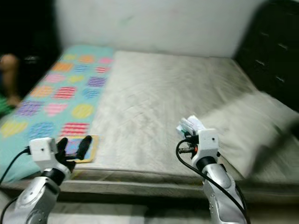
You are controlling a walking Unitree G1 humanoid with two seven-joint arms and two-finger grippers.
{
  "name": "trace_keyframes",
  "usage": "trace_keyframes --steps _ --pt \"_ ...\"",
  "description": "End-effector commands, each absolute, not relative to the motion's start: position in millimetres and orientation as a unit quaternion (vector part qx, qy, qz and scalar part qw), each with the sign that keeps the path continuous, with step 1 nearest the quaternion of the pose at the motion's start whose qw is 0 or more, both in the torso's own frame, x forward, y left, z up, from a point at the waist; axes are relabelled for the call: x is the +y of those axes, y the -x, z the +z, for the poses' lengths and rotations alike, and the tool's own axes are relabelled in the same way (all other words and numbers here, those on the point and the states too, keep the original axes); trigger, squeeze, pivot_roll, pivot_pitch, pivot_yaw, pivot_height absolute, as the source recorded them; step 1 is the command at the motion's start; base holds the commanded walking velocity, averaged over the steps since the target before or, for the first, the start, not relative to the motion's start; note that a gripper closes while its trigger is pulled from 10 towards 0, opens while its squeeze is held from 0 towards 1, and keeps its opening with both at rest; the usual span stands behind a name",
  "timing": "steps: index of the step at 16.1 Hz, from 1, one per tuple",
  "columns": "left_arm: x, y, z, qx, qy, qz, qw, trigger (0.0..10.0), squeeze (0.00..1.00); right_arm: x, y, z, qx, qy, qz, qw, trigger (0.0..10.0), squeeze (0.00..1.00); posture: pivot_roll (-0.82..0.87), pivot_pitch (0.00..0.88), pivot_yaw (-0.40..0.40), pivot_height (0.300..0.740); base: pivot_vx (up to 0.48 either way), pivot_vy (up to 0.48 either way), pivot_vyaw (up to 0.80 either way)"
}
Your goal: Clean up the room
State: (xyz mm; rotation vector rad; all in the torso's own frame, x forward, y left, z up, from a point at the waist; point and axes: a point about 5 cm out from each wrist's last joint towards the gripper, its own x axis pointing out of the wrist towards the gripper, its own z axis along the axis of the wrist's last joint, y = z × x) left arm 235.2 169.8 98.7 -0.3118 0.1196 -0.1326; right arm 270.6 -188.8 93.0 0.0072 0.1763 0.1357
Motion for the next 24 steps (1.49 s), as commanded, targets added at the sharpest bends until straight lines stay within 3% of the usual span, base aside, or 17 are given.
trace_keyframes --steps 1,10,21,24 --pt "170.7 -235.3 99.9 0.058 0.154 -0.066 0.984 10.0 0.00 -192.2 -272.0 96.0 0.084 -0.001 0.065 0.994 10.0 0.00 -0.05 0.021 -0.045 0.740 0.000 0.000 0.00" --pt "173.0 -235.8 96.4 0.070 0.161 -0.052 0.983 10.0 0.00 -192.4 -271.8 96.5 0.084 0.002 0.067 0.994 10.0 0.00 -0.05 0.026 -0.048 0.740 0.000 0.000 0.00" --pt "171.5 -236.4 97.2 0.068 0.161 -0.055 0.983 10.0 0.00 -192.6 -271.6 96.2 0.086 0.003 0.069 0.994 10.0 0.00 -0.06 0.029 -0.048 0.740 0.000 0.472 0.00" --pt "171.4 -235.5 100.6 0.054 0.167 -0.059 0.983 10.0 0.00 -192.3 -271.7 96.0 0.086 0.004 0.070 0.994 10.0 0.00 -0.06 0.029 -0.048 0.740 0.000 0.000 0.00"
